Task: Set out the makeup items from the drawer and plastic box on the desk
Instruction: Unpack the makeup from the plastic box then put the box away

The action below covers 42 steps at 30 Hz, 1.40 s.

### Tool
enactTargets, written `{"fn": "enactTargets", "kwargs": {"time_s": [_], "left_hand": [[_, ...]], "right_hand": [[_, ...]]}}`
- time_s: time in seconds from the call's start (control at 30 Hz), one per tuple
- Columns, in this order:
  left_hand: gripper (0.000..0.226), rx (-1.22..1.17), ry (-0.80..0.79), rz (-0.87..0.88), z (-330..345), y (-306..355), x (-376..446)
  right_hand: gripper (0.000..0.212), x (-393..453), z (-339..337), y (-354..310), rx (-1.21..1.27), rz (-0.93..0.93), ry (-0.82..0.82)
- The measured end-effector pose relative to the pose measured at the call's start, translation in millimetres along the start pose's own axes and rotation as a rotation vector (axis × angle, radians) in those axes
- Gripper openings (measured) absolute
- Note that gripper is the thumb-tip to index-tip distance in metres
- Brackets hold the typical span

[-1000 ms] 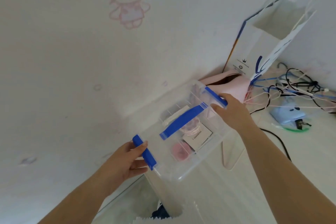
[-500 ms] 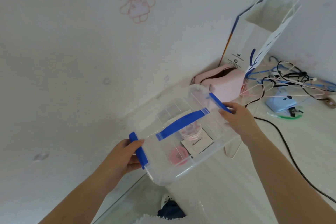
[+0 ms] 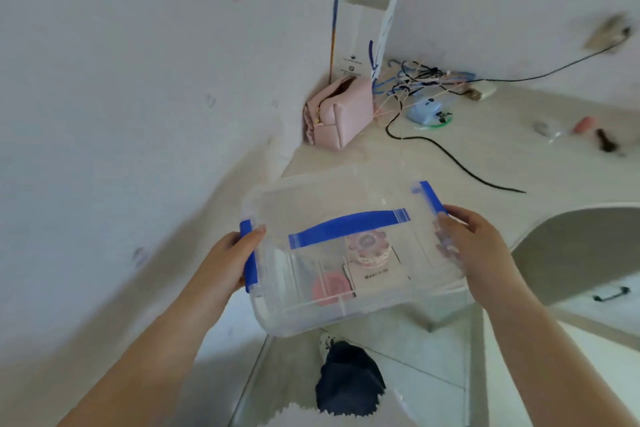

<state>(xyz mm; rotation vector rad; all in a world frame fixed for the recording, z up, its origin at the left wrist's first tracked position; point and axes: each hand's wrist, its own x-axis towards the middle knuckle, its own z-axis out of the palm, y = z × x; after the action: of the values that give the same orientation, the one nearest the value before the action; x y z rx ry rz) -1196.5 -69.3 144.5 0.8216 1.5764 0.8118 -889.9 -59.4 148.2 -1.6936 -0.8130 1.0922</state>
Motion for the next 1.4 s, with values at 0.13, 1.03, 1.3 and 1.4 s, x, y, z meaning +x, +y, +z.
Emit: {"fn": "enactTargets", "kwargs": {"time_s": [0.13, 1.03, 1.3, 1.4], "left_hand": [[0.032, 0.107, -0.179, 0.026, 0.0, -5.9, -24.6], [0.048, 0.612, -1.015, 0.120, 168.8, -219.5, -432.4], [0.047, 0.647, -1.195, 0.162, 261.3, -272.1, -540.4], [0.055, 0.693, -1.259, 0.139, 303.6, -290.5, -560.3]], "right_hand": [[0.019, -95.4, -39.3, 27.0, 0.100, 0.054, 0.101], [0.017, -677.5, -281.5, 272.2, 0.361, 0.272, 0.910], [0.026, -772.3, -368.7, 318.3, 0.357, 0.238, 1.143], [0.022, -785.9, -399.0, 338.4, 0.380, 0.258, 1.196]]}}
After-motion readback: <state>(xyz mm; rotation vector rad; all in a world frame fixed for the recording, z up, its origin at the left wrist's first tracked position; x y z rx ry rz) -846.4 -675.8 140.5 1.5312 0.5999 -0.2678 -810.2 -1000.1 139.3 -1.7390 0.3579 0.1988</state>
